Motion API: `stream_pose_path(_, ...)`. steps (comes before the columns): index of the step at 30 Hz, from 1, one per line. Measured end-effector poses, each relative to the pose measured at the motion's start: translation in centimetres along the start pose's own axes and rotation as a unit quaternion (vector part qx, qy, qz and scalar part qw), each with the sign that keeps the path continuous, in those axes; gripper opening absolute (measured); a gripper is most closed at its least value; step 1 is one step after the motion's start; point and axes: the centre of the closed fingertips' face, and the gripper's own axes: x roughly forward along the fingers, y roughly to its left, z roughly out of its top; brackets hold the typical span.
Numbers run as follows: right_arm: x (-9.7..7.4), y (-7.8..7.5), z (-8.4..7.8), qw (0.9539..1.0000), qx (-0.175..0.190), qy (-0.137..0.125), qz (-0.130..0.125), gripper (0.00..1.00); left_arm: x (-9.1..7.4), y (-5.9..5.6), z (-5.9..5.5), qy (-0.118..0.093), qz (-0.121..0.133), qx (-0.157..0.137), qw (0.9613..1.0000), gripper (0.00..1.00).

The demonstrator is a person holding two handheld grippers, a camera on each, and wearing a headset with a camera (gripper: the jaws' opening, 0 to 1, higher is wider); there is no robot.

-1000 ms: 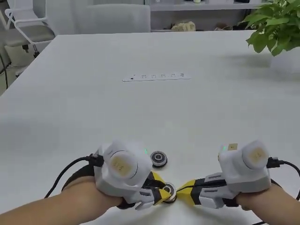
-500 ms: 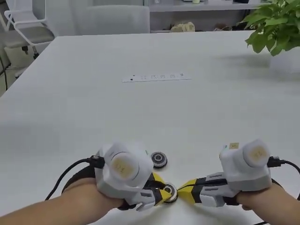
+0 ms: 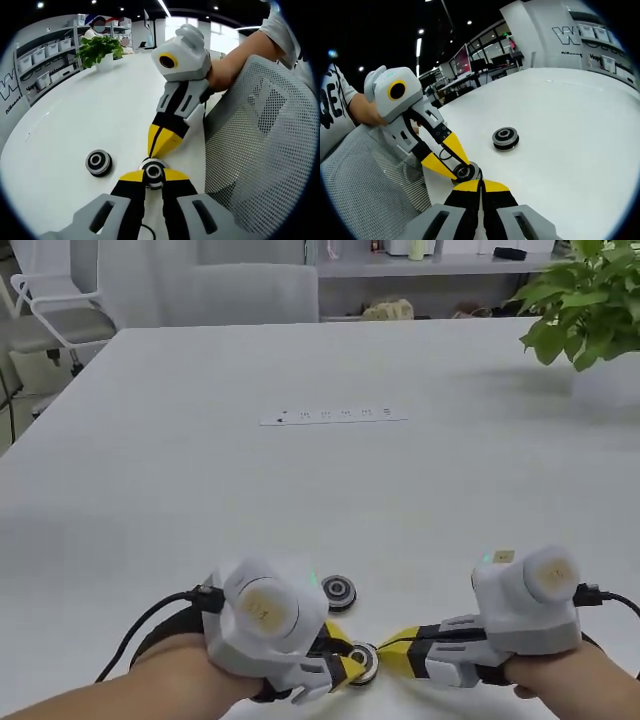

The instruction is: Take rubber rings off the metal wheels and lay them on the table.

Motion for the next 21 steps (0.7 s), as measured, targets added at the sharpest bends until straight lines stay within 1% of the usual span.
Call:
stream_pose_path(12,-0.28,0.48,0.66,0.9998,0.002,-0.017,0.008,0.00,-0.01,0.02,-0.05,0.001,0.001,0.000,1.0000,0.06)
stream_pose_path(13,-0.24,0.60,0.70,0.9998,0.001,-0.017,0.009,0.00,-0.01,0.01,-0.05,0.001,0.001,0.000,1.0000,0.06)
stream_pose_path(14,-0.21,0.64,0.72,0.9998,-0.008,-0.016,0.008,0.00,-0.01,0.01,-0.05,0.001,0.001,0.000,1.0000,0.06)
stream_pose_path(21,-0.23,0.75,0.75,0.9998,-0.011,-0.014,0.008,0.00,-0.02,0.02,-0.09,0.002,0.001,0.000,1.0000,0.06)
